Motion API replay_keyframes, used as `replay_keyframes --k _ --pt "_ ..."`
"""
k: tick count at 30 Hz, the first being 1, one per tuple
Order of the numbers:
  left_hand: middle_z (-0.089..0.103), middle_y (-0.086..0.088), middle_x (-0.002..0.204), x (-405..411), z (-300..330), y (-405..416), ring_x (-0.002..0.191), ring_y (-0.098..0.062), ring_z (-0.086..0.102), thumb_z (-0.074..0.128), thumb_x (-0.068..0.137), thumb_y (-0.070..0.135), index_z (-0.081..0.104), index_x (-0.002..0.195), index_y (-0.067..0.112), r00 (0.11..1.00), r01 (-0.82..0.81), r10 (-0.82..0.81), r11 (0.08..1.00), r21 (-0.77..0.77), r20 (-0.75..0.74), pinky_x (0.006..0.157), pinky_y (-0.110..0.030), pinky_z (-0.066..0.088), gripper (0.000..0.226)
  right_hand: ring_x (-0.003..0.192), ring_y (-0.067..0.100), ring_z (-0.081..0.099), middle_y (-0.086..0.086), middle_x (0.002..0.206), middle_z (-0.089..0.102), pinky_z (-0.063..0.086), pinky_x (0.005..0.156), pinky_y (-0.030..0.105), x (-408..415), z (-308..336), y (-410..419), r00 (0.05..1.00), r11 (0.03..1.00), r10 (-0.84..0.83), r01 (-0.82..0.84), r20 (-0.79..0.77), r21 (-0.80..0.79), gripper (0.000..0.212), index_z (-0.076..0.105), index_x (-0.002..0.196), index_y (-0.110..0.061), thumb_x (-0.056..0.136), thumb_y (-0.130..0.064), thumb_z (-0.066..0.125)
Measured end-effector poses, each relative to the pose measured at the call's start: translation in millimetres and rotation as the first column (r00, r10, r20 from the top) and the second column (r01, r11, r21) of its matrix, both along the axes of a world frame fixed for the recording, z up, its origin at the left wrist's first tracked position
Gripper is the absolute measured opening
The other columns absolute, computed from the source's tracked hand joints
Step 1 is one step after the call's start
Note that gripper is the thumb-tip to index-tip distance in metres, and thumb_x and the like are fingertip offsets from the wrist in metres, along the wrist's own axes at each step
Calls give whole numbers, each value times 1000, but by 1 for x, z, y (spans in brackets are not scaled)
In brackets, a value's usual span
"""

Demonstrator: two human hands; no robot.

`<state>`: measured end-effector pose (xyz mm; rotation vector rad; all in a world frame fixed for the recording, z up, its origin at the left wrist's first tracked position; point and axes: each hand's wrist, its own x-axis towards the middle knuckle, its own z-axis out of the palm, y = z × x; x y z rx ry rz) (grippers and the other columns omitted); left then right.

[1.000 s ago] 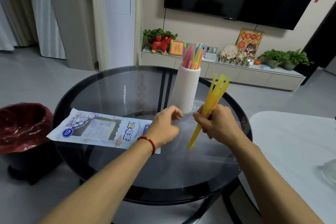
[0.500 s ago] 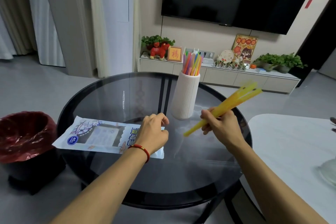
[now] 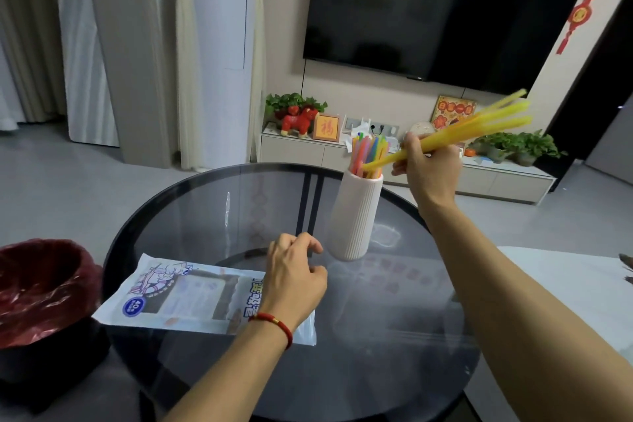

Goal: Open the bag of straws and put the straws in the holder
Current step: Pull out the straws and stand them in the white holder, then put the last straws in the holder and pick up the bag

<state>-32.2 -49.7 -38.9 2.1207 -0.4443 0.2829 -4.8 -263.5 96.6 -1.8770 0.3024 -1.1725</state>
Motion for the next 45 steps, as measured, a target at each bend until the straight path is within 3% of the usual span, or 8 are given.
replay_keyframes --k 12,18,22,28,32,35,38,45 --pt "46 6 116 4 3 -4 113 -13 40 58 84 11 57 102 28 1000 7 -7 1000 2 -10 78 -21 37 25 45 21 67 9 57 69 56 41 24 36 3 16 901 964 -49 -71 -431 -257 31 70 66 -11 95 -21 68" --pt "48 5 114 8 2 -3 113 -15 45 60 84 11 57 101 28 1000 5 -6 999 -32 -24 78 -22 41 24 79 31 72 18 97 75 63 76 46 33 11 17 941 962 -78 -15 -329 -273 45 67 117 -2 93 -39 74" --pt "49 4 113 9 0 -3 112 -17 46 60 83 10 56 101 28 1000 1 -1 1000 -30 -15 81 -24 43 25 104 22 57 18 129 58 52 87 34 34 17 15 975 918 -127 46 -182 -394 74 44 146 -7 87 -32 81" --pt "49 5 115 10 -2 -5 114 -17 47 61 84 12 55 103 29 1000 -4 4 999 -34 -24 83 -26 46 26 156 32 27 16 173 16 34 122 42 46 38 12 991 810 -53 -29 -124 -585 95 14 166 -12 93 -21 74" --pt "48 5 115 11 -1 -5 114 -17 47 62 85 12 55 103 29 1000 -13 12 999 -35 -23 84 -26 47 26 157 33 29 8 177 8 48 112 51 58 50 12 969 728 -61 -120 -238 -675 83 13 166 -15 100 -14 63" --pt "49 5 114 11 0 -4 113 -18 47 61 84 11 56 103 28 1000 -11 11 999 -32 -13 87 -28 48 26 151 35 39 14 168 33 41 119 50 60 46 11 959 717 -59 -152 -277 -680 63 33 159 -11 101 -9 58" --pt "50 3 113 11 1 0 112 -17 47 60 83 11 57 104 26 1000 -5 5 1000 -14 6 87 -27 46 26 128 34 59 17 148 57 50 104 48 54 29 9 947 758 -87 -137 -308 -638 39 52 142 -9 105 -21 51" --pt "48 5 109 10 -2 7 109 -18 46 59 85 12 53 102 28 1000 2 0 997 83 -27 84 -28 47 24 127 33 57 20 142 60 43 102 39 39 3 2 922 779 -32 -219 -386 -588 44 60 136 -1 110 -27 37"
